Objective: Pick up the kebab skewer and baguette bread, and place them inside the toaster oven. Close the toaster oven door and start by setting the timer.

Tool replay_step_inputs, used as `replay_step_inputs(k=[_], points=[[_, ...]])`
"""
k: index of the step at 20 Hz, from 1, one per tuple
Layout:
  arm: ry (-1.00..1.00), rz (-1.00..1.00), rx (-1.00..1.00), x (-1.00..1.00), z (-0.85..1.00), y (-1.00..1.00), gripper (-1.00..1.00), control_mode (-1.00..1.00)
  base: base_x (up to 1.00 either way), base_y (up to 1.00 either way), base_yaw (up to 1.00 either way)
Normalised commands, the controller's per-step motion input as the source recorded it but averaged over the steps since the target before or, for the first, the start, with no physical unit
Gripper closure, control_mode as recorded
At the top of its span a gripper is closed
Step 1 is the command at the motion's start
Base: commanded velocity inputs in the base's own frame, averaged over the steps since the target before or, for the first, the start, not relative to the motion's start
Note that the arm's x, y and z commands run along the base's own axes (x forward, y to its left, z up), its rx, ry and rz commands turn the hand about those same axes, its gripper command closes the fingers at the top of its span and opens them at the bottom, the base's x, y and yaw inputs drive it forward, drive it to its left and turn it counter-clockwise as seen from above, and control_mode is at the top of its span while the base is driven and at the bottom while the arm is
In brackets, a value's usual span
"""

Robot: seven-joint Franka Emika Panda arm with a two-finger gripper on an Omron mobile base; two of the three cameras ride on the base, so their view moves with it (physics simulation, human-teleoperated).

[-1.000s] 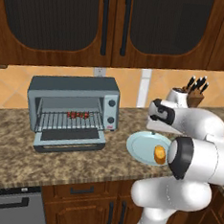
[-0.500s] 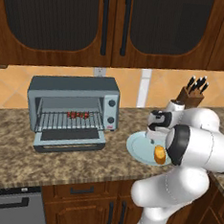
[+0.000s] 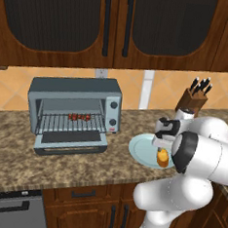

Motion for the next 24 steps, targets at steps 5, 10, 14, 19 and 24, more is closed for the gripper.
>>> replay_step_inputs(k=[5, 10, 14, 19, 24], points=[[0.00, 0.00, -0.01, 0.00, 0.00, 0.50, -1.00, -1.00, 0.00, 0.00, 0.00], [0.01, -0.04, 0.00, 0.09, 0.00, -0.18, -1.00, -1.00, 0.00, 0.00, 0.00], [0.00, -0.02, 0.00, 0.00, 0.00, -0.30, -1.00, -1.00, 0.00, 0.00, 0.00], [-0.01, -0.02, -0.02, -0.06, -0.06, 0.06, -1.00, -1.00, 0.00, 0.00, 0.00], [0.00, 0.00, -0.04, 0.00, -0.03, 0.29, -1.00, -1.00, 0.00, 0.00, 0.00]])
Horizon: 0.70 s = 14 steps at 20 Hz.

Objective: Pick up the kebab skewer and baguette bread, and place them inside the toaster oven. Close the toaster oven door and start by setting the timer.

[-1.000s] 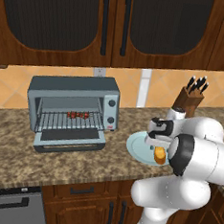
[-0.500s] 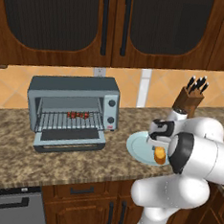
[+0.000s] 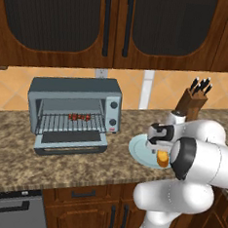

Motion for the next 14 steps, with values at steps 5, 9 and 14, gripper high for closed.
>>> replay_step_inputs(k=[5, 9, 14], points=[[0.00, 0.00, 0.00, 0.00, 0.00, -0.11, -1.00, -1.00, 0.00, 0.00, 0.00], [0.00, 0.00, 0.00, 0.00, 0.00, -0.22, -1.00, -1.00, 0.00, 0.00, 0.00], [0.00, 0.00, -0.01, 0.00, -0.12, 0.00, -1.00, -1.00, 0.00, 0.00, 0.00]])
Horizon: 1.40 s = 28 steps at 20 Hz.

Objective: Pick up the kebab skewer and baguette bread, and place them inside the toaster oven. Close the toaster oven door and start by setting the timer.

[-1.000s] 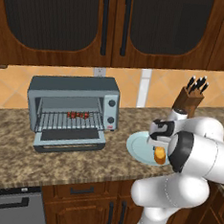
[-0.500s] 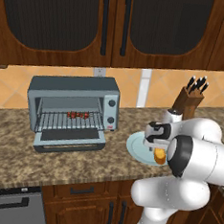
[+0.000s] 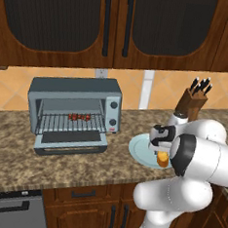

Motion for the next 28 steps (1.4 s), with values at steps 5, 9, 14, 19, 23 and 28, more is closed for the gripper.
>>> replay_step_inputs(k=[5, 9, 14, 19, 23, 28], points=[[0.00, 0.00, -0.01, 0.00, -0.10, 0.00, -1.00, -1.00, 0.00, 0.00, 0.00], [0.00, 0.00, 0.00, 0.00, 0.00, 0.00, -1.00, -1.00, 0.00, 0.00, 0.00], [0.00, 0.00, -0.01, 0.00, -0.12, 0.03, -1.00, -1.00, 0.00, 0.00, 0.00], [0.00, 0.00, -0.01, 0.00, -0.20, 0.05, 1.00, -1.00, 0.00, 0.00, 0.00], [0.00, 0.00, 0.00, 0.00, -0.07, 0.01, 1.00, -1.00, 0.00, 0.00, 0.00], [0.00, 0.00, 0.00, 0.00, 0.00, 0.00, 1.00, -1.00, 0.00, 0.00, 0.00]])
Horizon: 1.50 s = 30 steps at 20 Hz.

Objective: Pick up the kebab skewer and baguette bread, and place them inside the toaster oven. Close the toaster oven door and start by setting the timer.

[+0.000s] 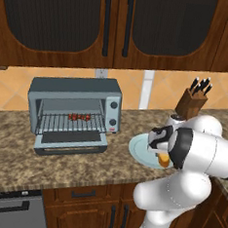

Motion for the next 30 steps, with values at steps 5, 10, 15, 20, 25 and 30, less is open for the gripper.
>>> replay_step_inputs(k=[5, 10, 15, 20, 25, 30], points=[[0.00, -0.05, 0.06, -0.01, 0.68, 0.03, 1.00, -1.00, 0.00, 0.00, 0.00], [0.00, -0.11, 0.15, -0.01, 0.99, 0.20, 1.00, -1.00, 0.00, 0.00, 0.00], [-0.01, -0.36, 0.11, -0.15, 0.61, 0.64, 1.00, -1.00, 0.00, 0.00, 0.00], [0.00, -0.54, 0.12, -0.06, 0.46, 0.83, 1.00, -1.00, 0.00, 0.00, 0.00], [0.00, -0.63, 0.11, -0.08, 0.19, 0.70, 1.00, -1.00, 0.00, 0.00, 0.00], [0.00, -0.68, 0.08, 0.00, 0.06, 0.63, 1.00, -1.00, 0.00, 0.00, 0.00]])
